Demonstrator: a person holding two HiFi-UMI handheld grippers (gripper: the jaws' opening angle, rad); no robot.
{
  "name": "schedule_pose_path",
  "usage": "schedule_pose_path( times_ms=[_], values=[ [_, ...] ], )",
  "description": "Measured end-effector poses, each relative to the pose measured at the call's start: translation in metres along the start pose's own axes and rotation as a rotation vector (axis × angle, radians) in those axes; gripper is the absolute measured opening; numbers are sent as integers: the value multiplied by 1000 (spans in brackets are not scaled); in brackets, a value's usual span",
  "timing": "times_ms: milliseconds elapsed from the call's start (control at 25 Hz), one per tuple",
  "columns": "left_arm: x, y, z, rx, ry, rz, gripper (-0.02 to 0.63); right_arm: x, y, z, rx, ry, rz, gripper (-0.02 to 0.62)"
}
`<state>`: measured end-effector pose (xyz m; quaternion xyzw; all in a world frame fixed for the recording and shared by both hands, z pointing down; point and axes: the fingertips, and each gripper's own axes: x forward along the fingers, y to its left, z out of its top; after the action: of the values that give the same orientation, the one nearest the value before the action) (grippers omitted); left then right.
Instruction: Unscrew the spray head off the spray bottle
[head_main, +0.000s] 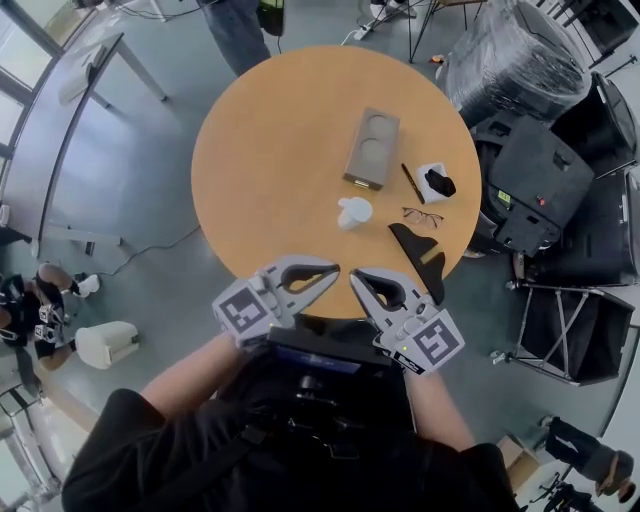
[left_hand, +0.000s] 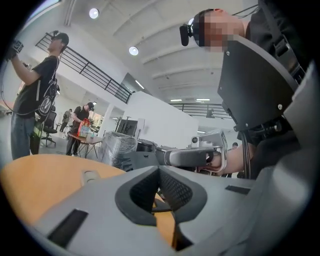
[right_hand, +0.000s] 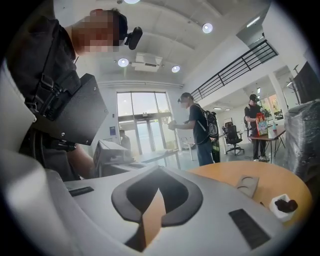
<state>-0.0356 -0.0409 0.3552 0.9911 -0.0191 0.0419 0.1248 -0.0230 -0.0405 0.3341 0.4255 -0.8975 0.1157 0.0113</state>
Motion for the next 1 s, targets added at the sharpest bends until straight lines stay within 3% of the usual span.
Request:
schedule_pose_path(
  times_ms=[200, 400, 520, 760, 1000],
  values=[
    [14, 30, -20, -19, 18, 33, 2, 14, -33, -18, 16, 22, -13, -6],
    [35, 57, -66, 50, 73, 110, 2, 21, -68, -60, 29, 57, 27, -6],
    [47, 74, -95, 58, 63, 160, 12, 29, -90, -88, 35, 68, 64, -6],
    [71, 116, -175, 98, 104, 256, 37, 41, -129, -158, 54, 80, 120, -6],
    [91, 166, -259, 108, 135, 340, 54, 53, -167, -226, 69, 73, 109, -6]
  ],
)
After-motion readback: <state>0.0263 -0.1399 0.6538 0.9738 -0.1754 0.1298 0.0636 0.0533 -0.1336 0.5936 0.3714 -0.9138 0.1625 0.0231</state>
